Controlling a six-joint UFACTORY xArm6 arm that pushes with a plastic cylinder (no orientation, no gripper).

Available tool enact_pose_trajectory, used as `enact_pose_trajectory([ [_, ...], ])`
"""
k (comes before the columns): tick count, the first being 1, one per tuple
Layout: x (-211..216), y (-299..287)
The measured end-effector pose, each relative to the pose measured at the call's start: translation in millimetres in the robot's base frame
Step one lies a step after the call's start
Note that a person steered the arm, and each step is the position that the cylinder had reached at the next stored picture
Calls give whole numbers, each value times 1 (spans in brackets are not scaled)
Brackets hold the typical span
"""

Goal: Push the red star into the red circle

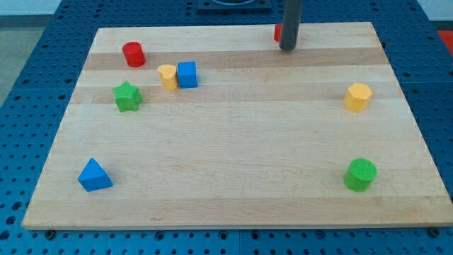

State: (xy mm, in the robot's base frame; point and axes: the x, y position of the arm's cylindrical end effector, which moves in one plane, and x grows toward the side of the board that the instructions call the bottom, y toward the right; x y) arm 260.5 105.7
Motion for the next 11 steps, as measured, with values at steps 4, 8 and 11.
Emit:
enact_pose_trajectory([
  [4, -30, 41],
  [8, -43, -304],
  [11, 18, -228],
])
